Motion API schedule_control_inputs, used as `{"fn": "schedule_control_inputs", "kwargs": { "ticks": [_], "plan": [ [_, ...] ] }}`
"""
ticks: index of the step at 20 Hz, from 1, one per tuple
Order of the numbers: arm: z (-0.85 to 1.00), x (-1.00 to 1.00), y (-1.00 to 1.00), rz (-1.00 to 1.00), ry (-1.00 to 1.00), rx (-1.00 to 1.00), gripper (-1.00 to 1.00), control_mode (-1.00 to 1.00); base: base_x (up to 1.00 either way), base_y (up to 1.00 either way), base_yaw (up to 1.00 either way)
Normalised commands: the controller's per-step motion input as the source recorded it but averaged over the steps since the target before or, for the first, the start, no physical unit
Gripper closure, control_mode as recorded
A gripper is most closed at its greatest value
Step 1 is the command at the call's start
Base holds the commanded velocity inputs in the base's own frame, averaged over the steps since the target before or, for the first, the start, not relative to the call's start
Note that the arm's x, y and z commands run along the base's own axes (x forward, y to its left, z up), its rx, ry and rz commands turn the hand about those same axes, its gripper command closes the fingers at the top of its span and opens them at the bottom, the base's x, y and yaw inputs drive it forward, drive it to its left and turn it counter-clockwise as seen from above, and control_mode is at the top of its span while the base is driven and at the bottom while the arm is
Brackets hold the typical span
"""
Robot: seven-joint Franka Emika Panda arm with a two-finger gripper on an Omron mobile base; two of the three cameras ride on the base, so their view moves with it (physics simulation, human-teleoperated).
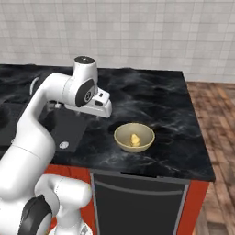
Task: Move the glass cup from next to the sink to the open cabinet. Then, move the bowl with the potato to the fridge to clear the area for faucet cleaning.
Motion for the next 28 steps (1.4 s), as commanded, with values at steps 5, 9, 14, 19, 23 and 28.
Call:
{"fn": "schedule_control_inputs", "kwargs": {
  "ticks": [5, 9, 14, 19, 23, 28],
  "plan": [
    [0.00, 0.00, 0.00, 0.00, 0.00, 0.00, -1.00, 1.00, 0.06, -0.90, -0.02],
    [0.00, 0.00, 0.00, 0.00, 0.00, 0.00, -1.00, 1.00, 0.54, -0.47, 0.08],
    [-0.34, 0.54, 0.00, 0.03, 0.02, 0.00, -1.00, -1.00, 0.20, -0.16, 0.05],
    [-0.97, 0.89, 0.00, 0.00, 0.13, 0.02, -1.00, -1.00, 0.00, 0.00, 0.00],
    [-0.95, 0.57, -0.01, -0.01, 0.20, 0.08, -1.00, -1.00, 0.00, 0.00, 0.00],
    [-0.81, 0.21, -0.17, -0.02, 0.10, 0.07, -1.00, -1.00, 0.00, 0.00, 0.00]
  ]
}}
